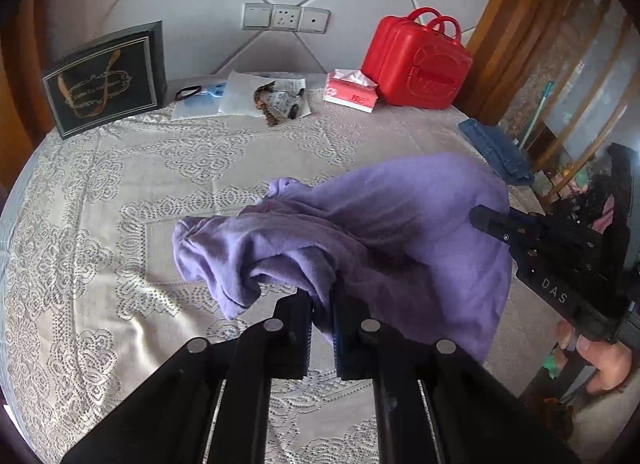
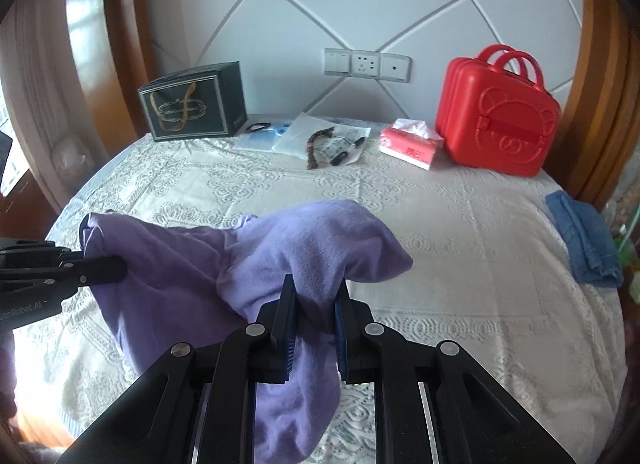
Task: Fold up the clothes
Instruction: 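Lift the lavender shirt with both grippers and carry it toward the denim pile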
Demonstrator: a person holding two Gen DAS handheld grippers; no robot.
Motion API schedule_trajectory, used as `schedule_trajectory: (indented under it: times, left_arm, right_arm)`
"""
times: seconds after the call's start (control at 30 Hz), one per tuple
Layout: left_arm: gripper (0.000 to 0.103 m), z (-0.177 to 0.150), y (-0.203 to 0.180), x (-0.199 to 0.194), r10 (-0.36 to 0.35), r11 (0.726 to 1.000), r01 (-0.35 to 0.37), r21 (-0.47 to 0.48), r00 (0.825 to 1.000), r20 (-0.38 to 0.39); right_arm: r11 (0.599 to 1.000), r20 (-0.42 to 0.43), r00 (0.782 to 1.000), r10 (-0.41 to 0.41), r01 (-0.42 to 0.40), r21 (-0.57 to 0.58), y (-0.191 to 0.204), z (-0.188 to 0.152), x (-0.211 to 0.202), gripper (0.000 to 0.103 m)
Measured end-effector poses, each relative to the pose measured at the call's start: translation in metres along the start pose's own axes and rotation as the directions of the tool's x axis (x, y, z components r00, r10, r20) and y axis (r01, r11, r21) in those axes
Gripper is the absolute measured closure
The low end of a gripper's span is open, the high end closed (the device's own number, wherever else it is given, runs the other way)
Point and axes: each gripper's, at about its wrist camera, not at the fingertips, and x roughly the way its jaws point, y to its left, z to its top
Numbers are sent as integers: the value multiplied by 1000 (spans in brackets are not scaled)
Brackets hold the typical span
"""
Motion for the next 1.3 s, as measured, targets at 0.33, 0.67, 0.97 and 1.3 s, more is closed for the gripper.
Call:
schedule_trajectory:
  times: [0.33,0.67,0.97,1.3]
  left_arm:
    - [95,18,-86,23,-15,997,15,69,1000,-1]
    - [95,36,-187,53,32,999,-32,30,999,10]
    - [95,54,-238,70,-5,996,3,92,1000,22]
    - [95,99,-320,84,41,993,-50,103,995,88]
  right_arm:
    - [998,0,999,-47,47,41,-78,-14,-24,87]
    - [999,3,1000,28,-28,-26,-179,-17,-32,87]
    - [999,9,1000,-14,14,35,-238,-25,-39,87]
    - [999,70,997,14,-16,32,-313,-5,-48,88]
